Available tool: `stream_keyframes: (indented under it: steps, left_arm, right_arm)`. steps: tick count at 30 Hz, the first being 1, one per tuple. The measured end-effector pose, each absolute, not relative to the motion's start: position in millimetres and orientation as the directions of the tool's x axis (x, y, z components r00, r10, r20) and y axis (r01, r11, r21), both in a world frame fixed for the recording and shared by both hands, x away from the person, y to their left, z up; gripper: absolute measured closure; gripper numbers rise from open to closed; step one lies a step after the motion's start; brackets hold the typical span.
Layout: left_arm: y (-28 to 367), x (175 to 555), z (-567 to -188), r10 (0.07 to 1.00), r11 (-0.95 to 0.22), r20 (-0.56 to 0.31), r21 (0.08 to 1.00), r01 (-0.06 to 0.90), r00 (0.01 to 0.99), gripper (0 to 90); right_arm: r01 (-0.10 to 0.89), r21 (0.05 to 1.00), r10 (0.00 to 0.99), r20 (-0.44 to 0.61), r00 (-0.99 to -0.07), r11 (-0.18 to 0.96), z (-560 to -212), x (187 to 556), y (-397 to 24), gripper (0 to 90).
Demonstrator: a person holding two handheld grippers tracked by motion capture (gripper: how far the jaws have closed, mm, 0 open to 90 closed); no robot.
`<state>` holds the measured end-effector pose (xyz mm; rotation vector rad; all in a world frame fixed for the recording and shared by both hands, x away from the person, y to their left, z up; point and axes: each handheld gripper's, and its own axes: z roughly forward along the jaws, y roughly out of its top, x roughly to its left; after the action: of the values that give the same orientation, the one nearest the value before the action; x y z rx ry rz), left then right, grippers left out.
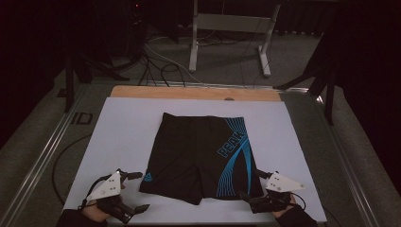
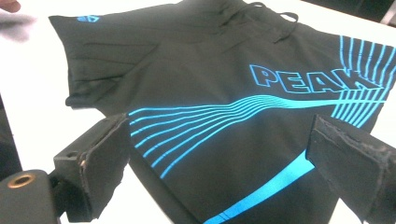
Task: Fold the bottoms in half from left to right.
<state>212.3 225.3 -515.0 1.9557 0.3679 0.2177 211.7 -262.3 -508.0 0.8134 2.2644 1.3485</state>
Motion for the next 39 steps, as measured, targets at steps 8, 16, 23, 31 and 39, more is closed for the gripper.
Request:
stream_keyframes:
  steps: [8,16,23,31,39]
  left_arm:
    - [218.6,211.0,-503.9,0.307,-0.388,-0.029,0.909,0.153,0.951,0.3]
    - [219.2,210.7,-498.8,0.297,-0.404,-0.022,0.903,0.147,0.955,0.3]
    - [220.4,211.1,-489.3,0.300,-0.404,-0.015,0.904,0.141,0.954,0.3]
    - [222.1,212.9,-478.9,0.294,-0.389,-0.016,0.911,0.135,0.956,0.3]
    - [224.2,216.3,-468.7,0.303,-0.389,-0.010,0.912,0.133,0.953,0.3]
  right_arm:
    - [0.273,0.891,0.659,-0.039,-0.751,0.363,-493.8,207.4,-260.0,6.9]
    - [0.257,0.889,0.666,-0.069,-0.743,0.379,-478.0,205.6,-257.9,6.9]
    - [0.232,0.893,0.661,-0.092,-0.745,0.386,-465.7,209.7,-254.0,6.9]
    - [0.198,0.899,0.660,-0.123,-0.741,0.390,-448.9,218.6,-250.6,7.1]
    - [0.153,0.901,0.652,-0.169,-0.739,0.407,-433.4,232.9,-242.5,7.1]
